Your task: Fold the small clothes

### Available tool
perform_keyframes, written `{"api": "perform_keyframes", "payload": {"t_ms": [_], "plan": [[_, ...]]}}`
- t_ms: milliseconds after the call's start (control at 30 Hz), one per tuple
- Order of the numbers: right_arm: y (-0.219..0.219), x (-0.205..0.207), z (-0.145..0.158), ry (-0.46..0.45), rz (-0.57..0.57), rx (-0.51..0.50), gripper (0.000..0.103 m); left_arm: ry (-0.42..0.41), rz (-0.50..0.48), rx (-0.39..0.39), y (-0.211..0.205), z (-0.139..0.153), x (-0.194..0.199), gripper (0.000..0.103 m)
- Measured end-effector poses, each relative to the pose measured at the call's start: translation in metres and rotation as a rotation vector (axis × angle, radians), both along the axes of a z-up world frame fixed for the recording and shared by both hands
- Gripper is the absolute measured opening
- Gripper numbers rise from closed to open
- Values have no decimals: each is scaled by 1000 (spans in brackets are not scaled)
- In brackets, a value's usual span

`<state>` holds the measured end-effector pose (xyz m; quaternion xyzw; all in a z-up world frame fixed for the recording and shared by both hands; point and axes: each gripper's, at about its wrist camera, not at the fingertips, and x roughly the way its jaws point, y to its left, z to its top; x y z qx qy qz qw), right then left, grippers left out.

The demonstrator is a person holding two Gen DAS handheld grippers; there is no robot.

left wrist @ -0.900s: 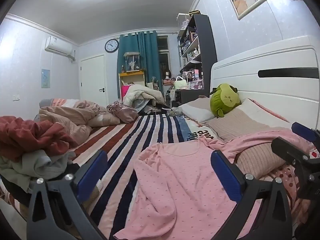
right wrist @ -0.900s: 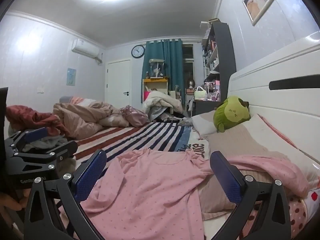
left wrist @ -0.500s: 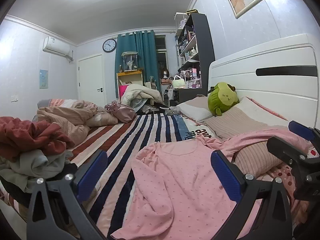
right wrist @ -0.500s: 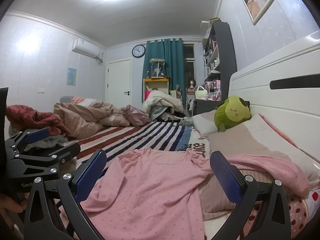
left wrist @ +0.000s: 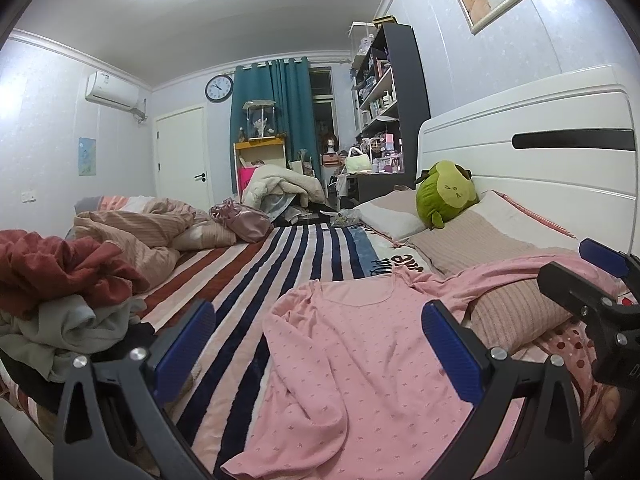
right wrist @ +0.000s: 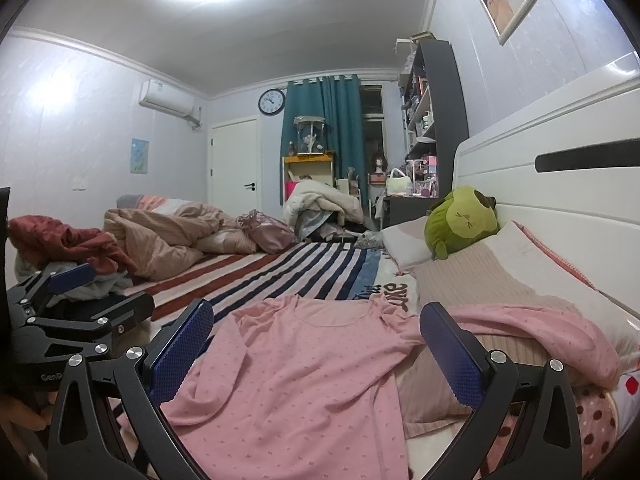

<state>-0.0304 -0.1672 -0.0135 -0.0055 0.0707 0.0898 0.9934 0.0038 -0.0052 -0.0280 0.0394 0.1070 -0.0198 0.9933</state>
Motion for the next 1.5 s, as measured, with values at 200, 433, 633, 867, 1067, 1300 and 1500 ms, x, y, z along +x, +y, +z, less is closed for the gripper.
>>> {"api": "perform_keyframes", "payload": {"t_ms": [200, 433, 633, 867, 1067, 1300, 1500], "plan": [[-1, 0, 0, 0, 0, 4, 103, 3, 0, -7, 2, -2, 0, 102], [-11, 9, -9, 41, 49, 54, 103, 9, 7, 8, 4, -2, 0, 102], [-13, 29, -20, 193, 202, 205, 103, 32, 1, 7, 17, -6, 3, 102], [34, 73, -46, 445, 402, -21, 103, 133, -36, -87, 52, -28, 21, 102], [78, 121, -94, 704, 599, -83, 91, 290, -130, -235, 96, -79, 36, 102], [129, 142, -134, 852, 724, -142, 82, 394, -62, -250, 122, -122, 40, 102], [146, 160, -158, 899, 730, -132, 62, 407, -15, -240, 128, -132, 43, 102]]}}
